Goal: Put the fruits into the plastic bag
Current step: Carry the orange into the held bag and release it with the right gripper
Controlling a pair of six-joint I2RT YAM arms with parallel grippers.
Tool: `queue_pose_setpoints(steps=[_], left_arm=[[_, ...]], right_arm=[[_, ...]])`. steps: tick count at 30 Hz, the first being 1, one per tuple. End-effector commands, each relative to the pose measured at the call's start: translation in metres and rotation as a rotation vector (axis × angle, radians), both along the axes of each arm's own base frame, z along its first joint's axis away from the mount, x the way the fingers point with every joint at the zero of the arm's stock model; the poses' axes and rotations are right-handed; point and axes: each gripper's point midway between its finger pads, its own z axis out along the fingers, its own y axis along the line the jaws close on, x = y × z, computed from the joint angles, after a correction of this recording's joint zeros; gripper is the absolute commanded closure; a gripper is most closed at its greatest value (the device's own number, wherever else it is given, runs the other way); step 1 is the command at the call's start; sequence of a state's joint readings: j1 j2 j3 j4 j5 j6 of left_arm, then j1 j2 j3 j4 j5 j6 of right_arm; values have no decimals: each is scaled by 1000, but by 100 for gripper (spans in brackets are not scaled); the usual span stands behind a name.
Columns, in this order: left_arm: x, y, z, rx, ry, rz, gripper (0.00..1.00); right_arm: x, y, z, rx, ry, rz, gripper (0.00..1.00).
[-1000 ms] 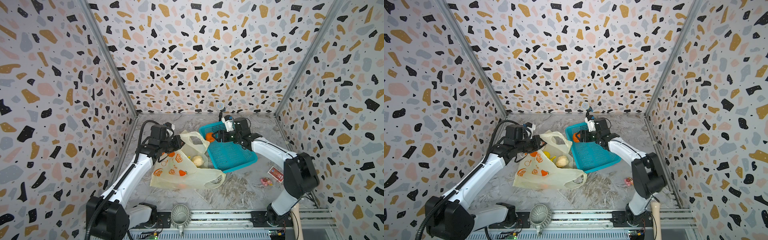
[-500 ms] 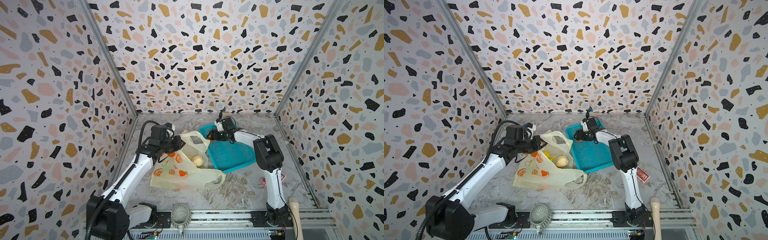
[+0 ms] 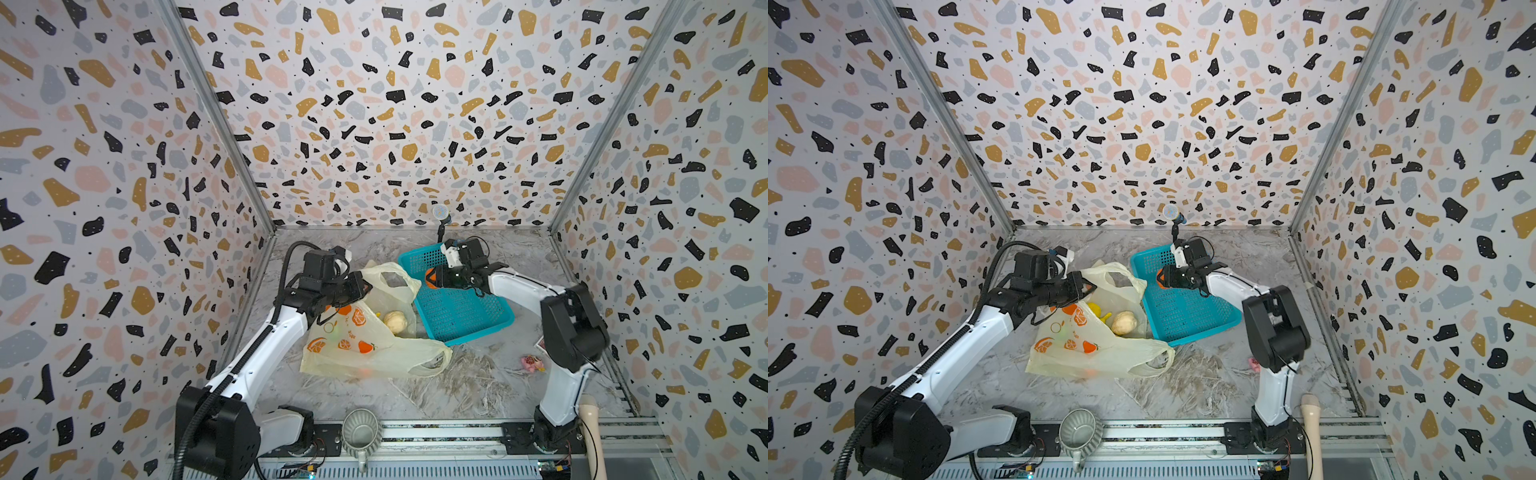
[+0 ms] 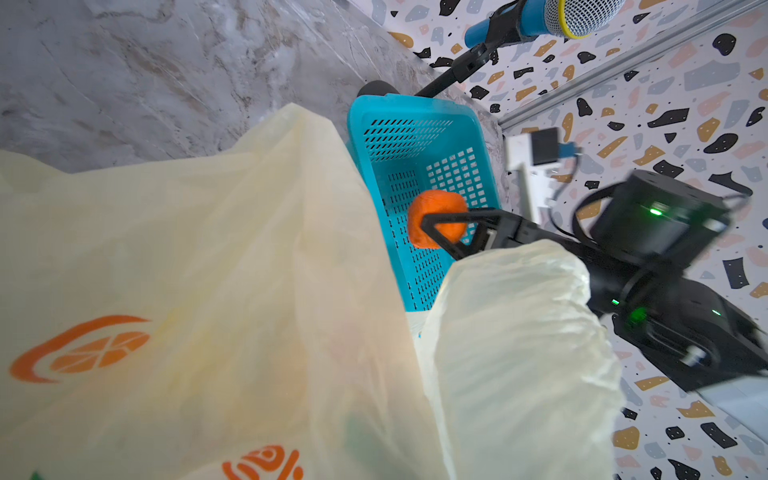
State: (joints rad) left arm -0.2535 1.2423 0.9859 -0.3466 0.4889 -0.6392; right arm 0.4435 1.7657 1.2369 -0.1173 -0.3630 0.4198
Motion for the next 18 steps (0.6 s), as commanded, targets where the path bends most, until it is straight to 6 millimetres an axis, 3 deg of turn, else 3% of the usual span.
queue_pose_setpoints(steps=[1, 4, 6, 10, 14, 18], left_arm=[[2, -3, 9, -5, -47, -19, 100], [4, -2, 9, -2, -49, -17, 100], [5, -2, 12, 2, -56, -19, 100], [8, -2, 25, 10, -80, -20, 100], [8, 0, 30, 19, -86, -13, 100], [4, 1, 34, 11, -91, -7, 100]], right_arm=[[-38, -14, 33, -1, -57, 48, 54], [-75, -20, 39, 11, -49, 90, 54], [-97, -11, 45, 36, -63, 156, 55], [-138, 25, 49, 70, -97, 358, 54], [-155, 65, 41, 69, -87, 472, 54], [-166, 121, 39, 74, -126, 589, 52]])
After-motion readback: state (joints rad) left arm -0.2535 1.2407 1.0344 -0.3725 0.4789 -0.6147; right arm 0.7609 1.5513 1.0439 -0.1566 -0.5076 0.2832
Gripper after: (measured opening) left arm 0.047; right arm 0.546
